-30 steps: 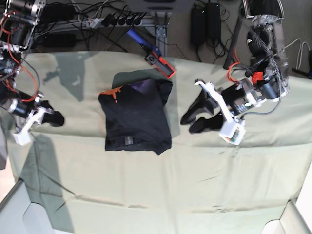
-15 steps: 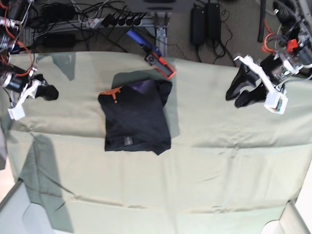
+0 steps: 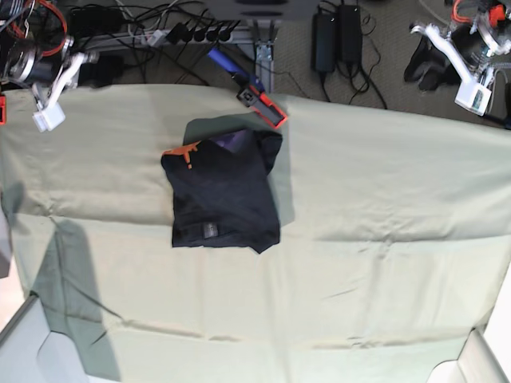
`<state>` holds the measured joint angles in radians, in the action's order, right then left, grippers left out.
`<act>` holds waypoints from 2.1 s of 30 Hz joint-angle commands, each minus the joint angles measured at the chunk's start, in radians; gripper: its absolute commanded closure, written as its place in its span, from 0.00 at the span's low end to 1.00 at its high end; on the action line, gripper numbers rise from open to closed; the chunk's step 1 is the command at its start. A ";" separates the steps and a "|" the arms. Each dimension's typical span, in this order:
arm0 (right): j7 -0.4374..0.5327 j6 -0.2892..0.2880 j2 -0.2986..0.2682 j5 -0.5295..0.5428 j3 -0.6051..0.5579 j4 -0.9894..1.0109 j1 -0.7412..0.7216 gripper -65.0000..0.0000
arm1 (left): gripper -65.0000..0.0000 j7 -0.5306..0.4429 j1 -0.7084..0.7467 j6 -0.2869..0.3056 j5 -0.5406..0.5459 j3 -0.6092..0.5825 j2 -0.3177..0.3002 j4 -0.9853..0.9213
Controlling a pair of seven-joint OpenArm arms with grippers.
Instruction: Fold the T-shirt properly
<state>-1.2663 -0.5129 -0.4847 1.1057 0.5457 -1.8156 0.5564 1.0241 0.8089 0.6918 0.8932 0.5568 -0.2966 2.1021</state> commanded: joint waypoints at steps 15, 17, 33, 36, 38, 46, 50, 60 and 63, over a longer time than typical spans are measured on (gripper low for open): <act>0.181 -0.086 -0.014 -0.266 -0.144 0.071 0.236 1.00 | 0.62 -0.242 -0.003 0.006 -0.307 -0.097 -0.006 -0.389; 0.205 -0.085 -0.014 -0.300 -0.201 0.124 0.236 1.00 | 0.62 -0.285 -0.014 0.006 -0.351 -0.142 -0.006 -0.441; 0.302 -0.063 -0.011 -0.470 -0.453 0.752 -0.022 1.00 | 0.62 -0.426 -0.275 0.006 -0.535 -0.233 -0.006 -1.098; 0.303 -0.059 -0.003 -0.525 -0.474 0.883 -0.110 1.00 | 0.62 -0.502 -0.341 0.006 -0.605 -0.320 -0.006 -1.243; 0.303 -0.057 0.010 -0.556 -0.486 0.960 -0.162 1.00 | 0.62 -0.528 -0.383 -0.061 -0.637 -0.409 -0.005 -1.328; 0.388 0.028 0.089 -0.674 -0.511 1.123 -0.304 1.00 | 0.62 -0.584 -0.601 -0.201 -0.651 -0.696 0.037 -1.616; 0.437 0.047 0.146 -0.718 -0.512 1.163 -0.335 1.00 | 0.62 -0.656 -0.691 -0.210 -0.652 -0.715 0.064 -1.722; 0.725 0.046 0.228 -0.856 -0.510 1.237 -0.335 1.00 | 0.68 -0.740 -0.726 -0.209 -0.679 -0.716 0.103 -1.735; 0.724 0.045 0.234 -0.868 -0.510 1.237 -0.336 1.00 | 0.68 -0.740 -0.726 -0.209 -0.681 -0.716 0.106 -1.735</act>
<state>-0.5419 -0.4816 -0.2459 0.2394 0.0326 -0.5739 0.2184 0.2874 0.0872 0.4839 0.2100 -0.1581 -0.1806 0.3641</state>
